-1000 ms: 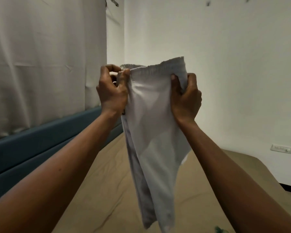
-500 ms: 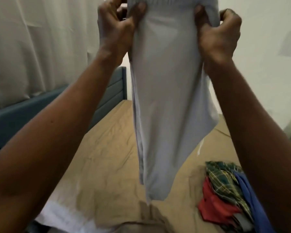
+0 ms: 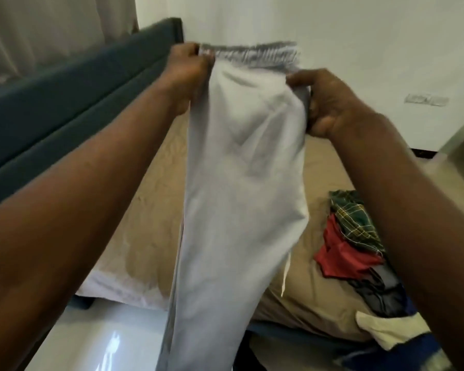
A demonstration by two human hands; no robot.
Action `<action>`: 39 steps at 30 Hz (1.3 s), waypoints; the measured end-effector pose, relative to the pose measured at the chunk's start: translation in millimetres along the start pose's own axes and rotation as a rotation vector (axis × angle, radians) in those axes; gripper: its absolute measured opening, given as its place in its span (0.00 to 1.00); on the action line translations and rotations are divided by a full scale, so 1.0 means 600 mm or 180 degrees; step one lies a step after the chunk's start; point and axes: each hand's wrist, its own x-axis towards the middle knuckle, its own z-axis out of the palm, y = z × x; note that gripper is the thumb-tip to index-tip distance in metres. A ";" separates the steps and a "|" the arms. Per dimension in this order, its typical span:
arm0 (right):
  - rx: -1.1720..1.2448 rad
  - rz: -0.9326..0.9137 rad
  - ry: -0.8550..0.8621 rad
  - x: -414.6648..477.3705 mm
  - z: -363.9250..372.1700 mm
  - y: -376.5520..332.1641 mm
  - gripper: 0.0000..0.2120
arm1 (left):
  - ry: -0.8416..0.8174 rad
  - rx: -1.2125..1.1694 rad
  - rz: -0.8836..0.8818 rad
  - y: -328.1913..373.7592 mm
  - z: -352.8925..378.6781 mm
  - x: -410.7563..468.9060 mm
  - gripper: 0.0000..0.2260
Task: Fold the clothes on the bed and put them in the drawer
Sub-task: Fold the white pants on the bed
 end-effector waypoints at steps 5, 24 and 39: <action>-0.0126 0.0615 0.0618 0.255 -0.041 0.207 0.17 | 0.0315 0.0532 -0.0487 -0.301 0.074 0.083 0.04; -0.0638 0.1045 0.0833 1.037 -0.137 0.913 0.09 | -0.0224 0.1607 -0.1755 -1.245 0.299 0.386 0.14; -0.1831 0.0626 0.1682 0.752 -0.079 0.933 0.25 | 0.0189 0.2233 -0.1450 -1.093 0.187 0.034 0.07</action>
